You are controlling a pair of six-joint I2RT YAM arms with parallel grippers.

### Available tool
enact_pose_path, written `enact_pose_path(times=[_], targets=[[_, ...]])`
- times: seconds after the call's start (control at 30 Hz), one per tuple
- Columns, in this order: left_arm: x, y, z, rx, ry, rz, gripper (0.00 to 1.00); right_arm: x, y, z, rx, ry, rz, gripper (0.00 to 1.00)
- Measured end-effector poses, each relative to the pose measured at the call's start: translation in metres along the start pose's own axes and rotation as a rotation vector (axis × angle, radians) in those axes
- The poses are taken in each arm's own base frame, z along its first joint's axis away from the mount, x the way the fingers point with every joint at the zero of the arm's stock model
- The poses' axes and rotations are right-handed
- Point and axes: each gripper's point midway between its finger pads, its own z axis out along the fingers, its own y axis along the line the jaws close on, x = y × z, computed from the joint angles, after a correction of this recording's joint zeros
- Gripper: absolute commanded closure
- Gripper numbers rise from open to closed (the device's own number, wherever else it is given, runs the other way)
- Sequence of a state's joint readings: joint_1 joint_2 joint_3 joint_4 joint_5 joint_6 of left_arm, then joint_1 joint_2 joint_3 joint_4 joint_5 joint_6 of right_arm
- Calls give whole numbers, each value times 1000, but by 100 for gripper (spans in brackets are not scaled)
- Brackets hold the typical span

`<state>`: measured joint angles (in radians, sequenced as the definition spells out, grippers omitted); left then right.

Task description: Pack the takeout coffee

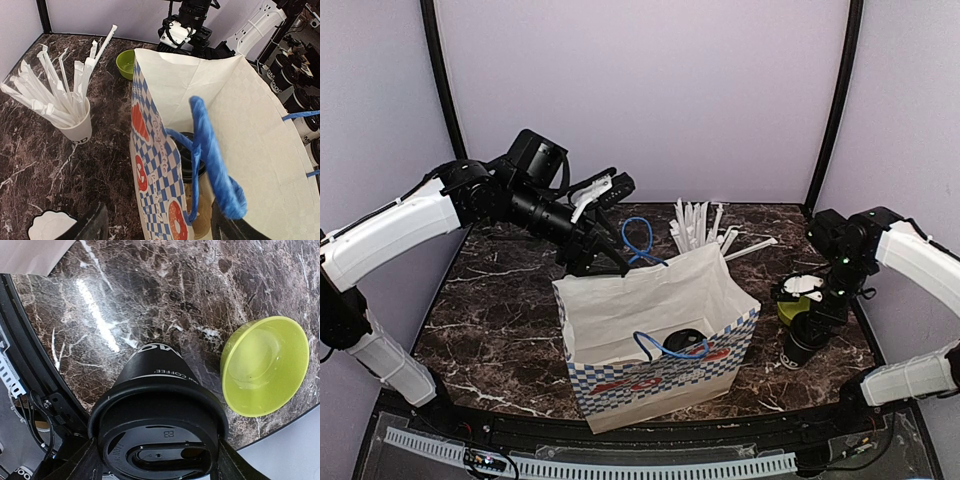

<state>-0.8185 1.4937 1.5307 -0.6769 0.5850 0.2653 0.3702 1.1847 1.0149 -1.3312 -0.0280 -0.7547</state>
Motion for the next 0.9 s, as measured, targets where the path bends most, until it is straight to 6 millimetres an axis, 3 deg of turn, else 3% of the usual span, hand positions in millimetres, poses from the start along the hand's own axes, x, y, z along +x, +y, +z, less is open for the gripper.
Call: enact_pose_path(times=[0.13,0.27,0.53,0.73,0.9], targets=[[0,0,0,-2,1,-1,30,-2,7,-7,-29,-20,-3,47],[1,1,0,-5,5,-3,33,-17,2,-35,2,-100,-4,51],[2,0,-4,-11,23,-20,41,-60,-21,-143,216,-388,-28,54],[3,-6,-7,11,35,-38,31,-81,-34,-226,362,-576,-2,54],[2,-13,-6,44,32,-41,32,-97,-38,-292,461,-738,-8,53]])
